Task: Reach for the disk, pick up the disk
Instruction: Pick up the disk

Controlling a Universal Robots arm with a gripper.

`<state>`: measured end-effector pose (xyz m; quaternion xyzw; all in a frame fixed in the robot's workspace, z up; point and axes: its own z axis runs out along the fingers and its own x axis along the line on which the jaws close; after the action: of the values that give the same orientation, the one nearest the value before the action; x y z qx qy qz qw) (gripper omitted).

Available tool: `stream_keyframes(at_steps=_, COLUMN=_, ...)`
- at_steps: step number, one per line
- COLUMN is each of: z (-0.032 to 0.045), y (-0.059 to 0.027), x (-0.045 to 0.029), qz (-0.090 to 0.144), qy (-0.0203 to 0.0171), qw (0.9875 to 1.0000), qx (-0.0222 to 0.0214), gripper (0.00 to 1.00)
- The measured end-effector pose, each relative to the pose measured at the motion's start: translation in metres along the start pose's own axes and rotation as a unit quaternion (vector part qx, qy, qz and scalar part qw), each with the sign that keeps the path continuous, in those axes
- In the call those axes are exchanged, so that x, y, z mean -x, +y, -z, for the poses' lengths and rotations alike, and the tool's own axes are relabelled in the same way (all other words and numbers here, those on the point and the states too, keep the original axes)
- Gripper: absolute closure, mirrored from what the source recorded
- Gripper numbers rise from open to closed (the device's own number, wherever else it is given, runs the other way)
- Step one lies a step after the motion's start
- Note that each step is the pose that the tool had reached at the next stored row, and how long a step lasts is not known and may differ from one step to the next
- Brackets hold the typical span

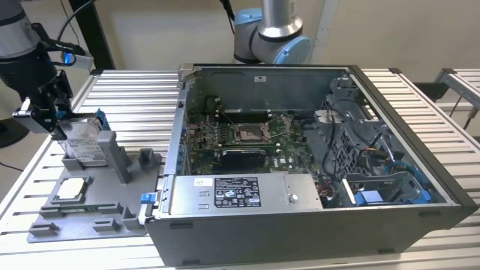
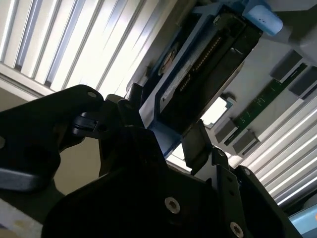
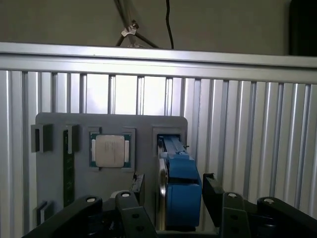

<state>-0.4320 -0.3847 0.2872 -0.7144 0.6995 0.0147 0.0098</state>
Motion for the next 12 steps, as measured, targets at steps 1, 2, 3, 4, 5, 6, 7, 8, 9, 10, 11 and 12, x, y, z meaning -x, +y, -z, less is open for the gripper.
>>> stream_keyframes(at_steps=1, z=-0.0014, y=-0.0001, x=-0.0001, qz=0.000, qy=-0.0002, qw=1.0000, qx=0.0000, gripper=0.00)
stream_keyframes(at_steps=2, z=-0.0029, y=-0.0002, x=-0.0001, qz=-0.001, qy=-0.0003, qw=1.0000, qx=-0.0001, gripper=0.00)
stream_keyframes(at_steps=3, z=-0.0042, y=-0.0003, x=-0.0002, qz=-0.001, qy=-0.0005, qw=1.0000, qx=-0.0001, gripper=0.00)
stream_keyframes(at_steps=4, z=-0.0056, y=-0.0003, x=-0.0002, qz=-0.001, qy=-0.0006, qw=1.0000, qx=-0.0001, gripper=0.00)
stream_keyframes(at_steps=5, z=-0.0068, y=-0.0004, x=-0.0002, qz=-0.002, qy=-0.0007, qw=1.0000, qx=-0.0001, gripper=0.00)
stream_keyframes(at_steps=6, z=-0.0081, y=-0.0004, x=-0.0003, qz=-0.003, qy=-0.0008, qw=1.0000, qx=-0.0001, gripper=0.00)
stream_keyframes(at_steps=7, z=-0.0091, y=-0.0004, x=-0.0003, qz=-0.004, qy=-0.0008, qw=1.0000, qx=-0.0002, gripper=0.00)
stream_keyframes(at_steps=8, z=-0.0098, y=-0.0004, x=-0.0004, qz=-0.006, qy=-0.0008, qw=1.0000, qx=-0.0002, gripper=0.00)
stream_keyframes(at_steps=9, z=-0.0098, y=-0.0004, x=-0.0004, qz=-0.006, qy=-0.0008, qw=1.0000, qx=-0.0001, gripper=0.00)
stream_keyframes(at_steps=10, z=-0.0100, y=-0.0004, x=-0.0004, qz=-0.006, qy=-0.0008, qw=1.0000, qx=-0.0001, gripper=0.00)
stream_keyframes(at_steps=11, z=-0.0101, y=-0.0004, x=-0.0004, qz=-0.006, qy=-0.0008, qw=1.0000, qx=-0.0001, gripper=0.00)
stream_keyframes(at_steps=12, z=-0.0102, y=-0.0004, x=-0.0004, qz=-0.006, qy=-0.0008, qw=1.0000, qx=-0.0002, gripper=0.00)
